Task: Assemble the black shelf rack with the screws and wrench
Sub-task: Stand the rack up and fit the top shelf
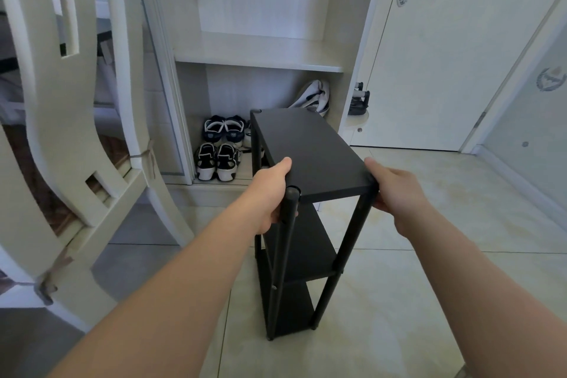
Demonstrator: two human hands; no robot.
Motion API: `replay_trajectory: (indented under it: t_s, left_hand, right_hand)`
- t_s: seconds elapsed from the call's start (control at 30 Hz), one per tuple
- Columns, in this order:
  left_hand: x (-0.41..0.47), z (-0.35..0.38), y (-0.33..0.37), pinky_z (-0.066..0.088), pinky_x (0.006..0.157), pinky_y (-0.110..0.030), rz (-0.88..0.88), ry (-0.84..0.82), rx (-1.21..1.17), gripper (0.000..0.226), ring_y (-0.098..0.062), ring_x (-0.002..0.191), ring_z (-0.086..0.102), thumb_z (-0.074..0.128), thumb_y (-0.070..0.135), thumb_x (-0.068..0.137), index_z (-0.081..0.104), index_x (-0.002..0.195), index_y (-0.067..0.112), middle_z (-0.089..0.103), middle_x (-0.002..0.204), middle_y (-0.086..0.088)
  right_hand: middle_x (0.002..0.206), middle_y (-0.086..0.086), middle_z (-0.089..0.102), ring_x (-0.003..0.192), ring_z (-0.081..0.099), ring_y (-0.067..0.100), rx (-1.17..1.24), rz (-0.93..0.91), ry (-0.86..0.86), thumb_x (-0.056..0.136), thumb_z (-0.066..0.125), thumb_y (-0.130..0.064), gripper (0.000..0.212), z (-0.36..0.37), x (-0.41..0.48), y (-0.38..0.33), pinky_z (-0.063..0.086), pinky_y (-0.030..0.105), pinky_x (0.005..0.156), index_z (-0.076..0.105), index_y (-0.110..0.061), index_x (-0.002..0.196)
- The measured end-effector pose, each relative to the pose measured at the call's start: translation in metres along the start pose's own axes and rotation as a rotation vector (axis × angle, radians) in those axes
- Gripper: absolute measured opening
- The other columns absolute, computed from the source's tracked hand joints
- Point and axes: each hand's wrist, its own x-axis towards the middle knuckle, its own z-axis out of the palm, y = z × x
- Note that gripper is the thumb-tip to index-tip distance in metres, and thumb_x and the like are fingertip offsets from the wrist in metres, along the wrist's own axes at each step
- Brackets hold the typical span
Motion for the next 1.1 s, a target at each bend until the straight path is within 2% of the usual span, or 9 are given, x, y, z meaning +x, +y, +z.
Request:
replay_trajectory:
  t_s: [0.1,0.17,0.33,0.47,0.6,0.73,0.83,0.97,1.1]
  left_hand:
    - [0.002,-0.011,0.004,0.059,0.076,-0.043,-0.036,-0.024,-0.018,0.035,-0.029,0.101,0.066,0.055,0.05,0.098,0.063,0.109,0.018,0.07,0.109,-0.009]
    - [0.004,-0.015,0.007,0.057,0.076,-0.044,-0.046,-0.033,-0.041,0.035,-0.031,0.112,0.065,0.056,0.048,0.098,0.063,0.114,0.018,0.07,0.12,-0.009]
    - [0.004,-0.011,0.007,0.058,0.073,-0.04,-0.018,0.063,-0.067,0.032,-0.029,0.104,0.068,0.063,0.043,0.093,0.063,0.115,0.018,0.071,0.114,-0.009]
    - [0.007,-0.011,0.005,0.057,0.066,-0.036,0.001,0.074,-0.073,0.028,-0.026,0.093,0.071,0.062,0.039,0.094,0.063,0.112,0.018,0.073,0.105,-0.006]
    - [0.011,-0.011,0.005,0.058,0.068,-0.037,0.017,0.074,-0.105,0.029,-0.026,0.093,0.072,0.062,0.038,0.094,0.064,0.113,0.016,0.074,0.104,-0.007]
    - [0.012,-0.015,0.008,0.059,0.082,-0.044,-0.001,0.043,-0.119,0.027,-0.028,0.097,0.072,0.062,0.034,0.095,0.064,0.114,0.014,0.075,0.107,-0.009]
    - [0.011,-0.015,0.009,0.058,0.085,-0.046,-0.009,0.034,-0.12,0.024,-0.029,0.097,0.072,0.061,0.031,0.096,0.064,0.112,0.013,0.075,0.107,-0.01]
    - [0.011,-0.015,0.009,0.057,0.087,-0.047,-0.017,0.025,-0.117,0.019,-0.029,0.092,0.071,0.06,0.029,0.097,0.063,0.108,0.013,0.074,0.103,-0.009]
    - [0.012,-0.015,0.01,0.055,0.09,-0.05,-0.028,0.029,-0.101,0.021,-0.03,0.097,0.071,0.06,0.028,0.097,0.062,0.11,0.013,0.074,0.105,-0.01]
  right_hand:
    - [0.063,-0.003,0.063,0.066,0.06,0.016,0.002,0.038,-0.058,0.091,0.068,-0.046,0.034,0.004,-0.002,0.003,0.058,0.028,0.065,0.066,-0.013,0.084]
    - [0.059,-0.007,0.065,0.061,0.062,0.011,0.015,0.07,-0.068,0.091,0.067,-0.043,0.031,0.009,-0.005,0.004,0.052,0.025,0.059,0.068,-0.013,0.083]
    - [0.077,-0.001,0.066,0.071,0.061,0.017,0.074,0.116,-0.066,0.094,0.065,-0.042,0.028,0.013,-0.007,0.004,0.051,0.031,0.067,0.069,-0.015,0.092]
    - [0.064,-0.007,0.066,0.063,0.061,0.014,0.078,0.129,-0.088,0.095,0.063,-0.044,0.027,0.011,-0.008,0.007,0.051,0.029,0.063,0.071,-0.018,0.095]
    - [0.068,-0.004,0.064,0.06,0.059,0.013,0.104,0.134,-0.048,0.095,0.063,-0.04,0.024,0.014,-0.008,0.006,0.053,0.029,0.063,0.07,-0.018,0.09]
    - [0.049,-0.012,0.06,0.057,0.057,0.011,0.105,0.123,-0.019,0.096,0.061,-0.037,0.024,0.019,-0.01,0.007,0.052,0.028,0.062,0.067,-0.019,0.082]
    - [0.049,-0.011,0.058,0.061,0.056,0.014,0.11,0.122,-0.006,0.096,0.061,-0.036,0.025,0.019,-0.011,0.007,0.051,0.032,0.066,0.066,-0.017,0.08]
    - [0.052,-0.01,0.06,0.057,0.058,0.012,0.099,0.127,-0.02,0.097,0.06,-0.035,0.024,0.018,-0.012,0.006,0.053,0.03,0.063,0.067,-0.018,0.082]
    - [0.052,-0.011,0.061,0.058,0.058,0.012,0.105,0.141,-0.027,0.098,0.061,-0.034,0.022,0.016,-0.011,0.005,0.052,0.029,0.06,0.069,-0.017,0.087]
